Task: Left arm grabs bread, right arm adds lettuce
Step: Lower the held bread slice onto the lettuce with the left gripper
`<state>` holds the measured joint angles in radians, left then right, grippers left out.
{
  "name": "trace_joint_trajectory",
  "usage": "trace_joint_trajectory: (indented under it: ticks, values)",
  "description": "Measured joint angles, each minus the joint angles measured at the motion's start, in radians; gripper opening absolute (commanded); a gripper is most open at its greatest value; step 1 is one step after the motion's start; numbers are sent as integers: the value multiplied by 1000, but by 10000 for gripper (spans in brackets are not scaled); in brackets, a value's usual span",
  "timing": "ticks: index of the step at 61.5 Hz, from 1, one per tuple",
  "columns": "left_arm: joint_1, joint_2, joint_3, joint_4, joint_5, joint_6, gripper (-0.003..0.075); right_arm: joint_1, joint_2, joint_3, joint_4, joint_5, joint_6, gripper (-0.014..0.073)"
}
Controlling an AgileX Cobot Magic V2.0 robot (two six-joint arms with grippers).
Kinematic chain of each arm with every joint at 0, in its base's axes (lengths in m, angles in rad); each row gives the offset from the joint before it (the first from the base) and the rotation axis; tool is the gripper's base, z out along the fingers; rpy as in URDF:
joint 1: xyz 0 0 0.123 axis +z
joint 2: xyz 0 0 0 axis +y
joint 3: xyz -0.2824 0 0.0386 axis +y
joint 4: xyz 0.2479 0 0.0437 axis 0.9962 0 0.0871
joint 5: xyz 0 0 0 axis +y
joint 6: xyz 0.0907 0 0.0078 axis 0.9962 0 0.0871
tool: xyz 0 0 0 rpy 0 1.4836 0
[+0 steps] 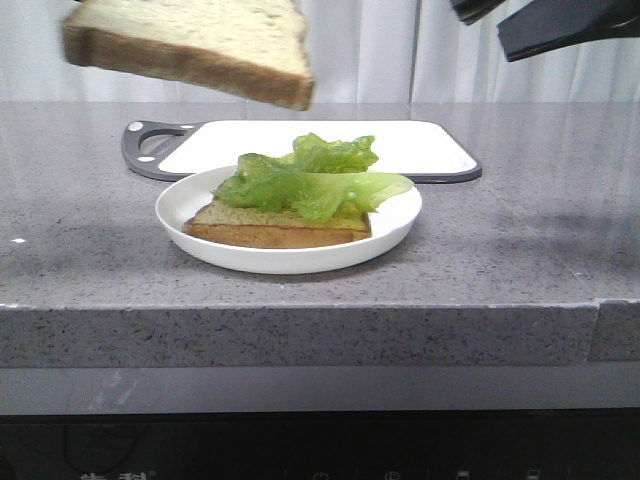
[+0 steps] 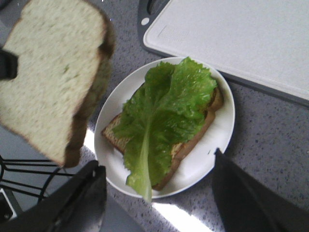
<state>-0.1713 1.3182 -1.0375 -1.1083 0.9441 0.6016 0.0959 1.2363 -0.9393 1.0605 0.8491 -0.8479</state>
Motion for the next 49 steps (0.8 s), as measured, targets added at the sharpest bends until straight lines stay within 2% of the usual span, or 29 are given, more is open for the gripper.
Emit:
trace_joint_trajectory:
  ticks: [12,24,44,49]
  values:
    - [0,131,0,-161,-4,129,-20,0,-48,0,-32,39,6,491]
    - [0,241,0,-244,27,223,-20,0,-49,2,-37,39,8,491]
    - [0,328,-2,-270,79,245,-19,0,-49,7,-39,37,10,491]
    - [0,332,-2,-268,79,245,12,0,-49,7,-39,37,10,491]
